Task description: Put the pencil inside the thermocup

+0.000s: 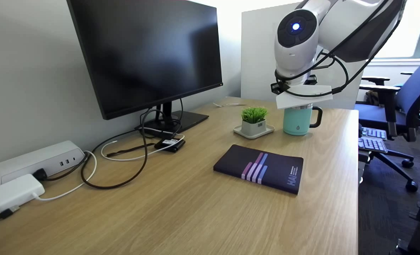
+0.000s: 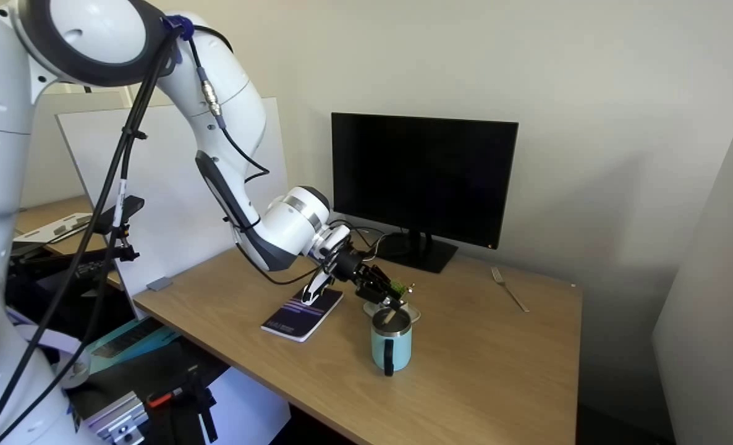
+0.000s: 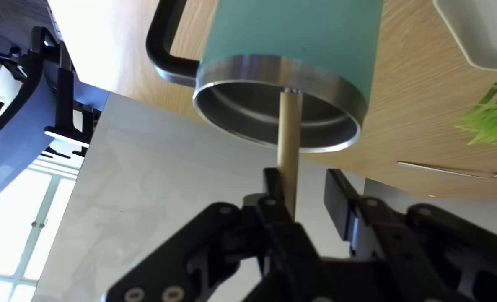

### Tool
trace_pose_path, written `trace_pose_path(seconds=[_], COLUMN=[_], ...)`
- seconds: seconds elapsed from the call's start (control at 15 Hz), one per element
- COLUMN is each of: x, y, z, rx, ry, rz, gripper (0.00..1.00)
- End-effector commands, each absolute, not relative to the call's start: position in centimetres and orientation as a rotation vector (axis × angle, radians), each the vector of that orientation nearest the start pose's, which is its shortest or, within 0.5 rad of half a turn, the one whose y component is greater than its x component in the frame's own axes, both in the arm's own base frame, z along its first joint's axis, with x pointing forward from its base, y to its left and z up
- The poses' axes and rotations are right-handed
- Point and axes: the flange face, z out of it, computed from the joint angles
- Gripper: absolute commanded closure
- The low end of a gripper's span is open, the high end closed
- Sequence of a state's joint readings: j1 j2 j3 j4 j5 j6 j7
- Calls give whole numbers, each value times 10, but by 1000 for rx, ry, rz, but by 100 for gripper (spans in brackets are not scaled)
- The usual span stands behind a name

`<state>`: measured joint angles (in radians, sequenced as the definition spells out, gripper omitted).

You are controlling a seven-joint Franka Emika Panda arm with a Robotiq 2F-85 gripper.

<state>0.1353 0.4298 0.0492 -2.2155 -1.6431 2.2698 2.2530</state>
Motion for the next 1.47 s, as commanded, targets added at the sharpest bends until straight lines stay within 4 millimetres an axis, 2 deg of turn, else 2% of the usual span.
trace_pose_path(seconds=[0.0, 0.33, 0.4, 0.67, 1.0, 1.4], x=[520, 518, 518, 513, 505, 473], y=[73, 76, 76, 81, 76, 86], z=[172, 177, 178, 188, 205, 172], rx=[2249, 2259, 2283, 2500, 2756, 2974], ry=[-795, -794, -779, -650, -477, -278], rz=[1045, 1042, 1021, 914, 766, 445], gripper=[35, 2, 0, 0, 0, 0])
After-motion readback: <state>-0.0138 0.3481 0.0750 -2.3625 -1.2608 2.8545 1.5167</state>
